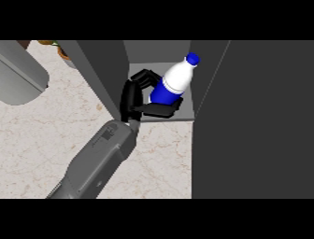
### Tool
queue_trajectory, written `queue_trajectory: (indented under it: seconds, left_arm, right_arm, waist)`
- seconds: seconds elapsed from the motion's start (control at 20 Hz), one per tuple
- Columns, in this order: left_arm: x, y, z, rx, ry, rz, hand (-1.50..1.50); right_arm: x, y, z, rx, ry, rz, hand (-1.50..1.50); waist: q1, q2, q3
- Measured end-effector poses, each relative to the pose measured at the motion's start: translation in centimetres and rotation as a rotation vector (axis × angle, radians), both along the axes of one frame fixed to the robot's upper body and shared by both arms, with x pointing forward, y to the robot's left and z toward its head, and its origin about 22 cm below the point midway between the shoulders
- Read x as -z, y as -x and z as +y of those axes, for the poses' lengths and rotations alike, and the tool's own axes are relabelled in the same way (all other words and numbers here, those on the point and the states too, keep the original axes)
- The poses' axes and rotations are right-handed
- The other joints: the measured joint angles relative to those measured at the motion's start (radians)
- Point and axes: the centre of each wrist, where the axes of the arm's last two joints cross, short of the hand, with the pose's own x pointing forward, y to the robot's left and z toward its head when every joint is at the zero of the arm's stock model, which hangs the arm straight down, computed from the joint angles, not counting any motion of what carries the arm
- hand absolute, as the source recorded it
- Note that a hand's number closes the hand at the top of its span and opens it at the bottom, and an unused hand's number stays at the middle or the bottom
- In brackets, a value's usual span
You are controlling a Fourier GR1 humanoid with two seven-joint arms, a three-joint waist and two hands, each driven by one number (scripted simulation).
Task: Pick up the bottled water, place it into the cabinet and close the cabinet
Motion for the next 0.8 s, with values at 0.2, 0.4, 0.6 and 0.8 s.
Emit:
queue_trajectory:
  seconds: [0.2,0.4,0.6,0.8]
  left_arm:
    - [-1.0,-1.7,-0.7,-0.038,-0.021,0.023,1.5]
    - [-1.4,-3.3,-0.7,-0.07,-0.096,0.034,1.5]
    - [-0.8,-4.2,0.0,-0.12,-0.22,0.049,1.5]
    - [-0.7,-5.3,1.2,-0.199,-0.259,0.081,1.5]
  right_arm:
    - [-0.1,-0.4,-0.8,0.001,0.027,-0.01,-1.5]
    - [0.1,-0.5,-1.0,-0.005,0.023,-0.012,-1.5]
    - [0.0,-0.3,-1.2,-0.018,0.025,-0.018,-1.5]
    - [0.4,-0.5,-1.3,-0.021,0.013,-0.023,-1.5]
  waist:
    - [-0.008,0.004,0.0]
    - [-0.018,0.008,0.0]
    - [-0.027,0.012,0.0]
    - [-0.033,0.018,0.0]
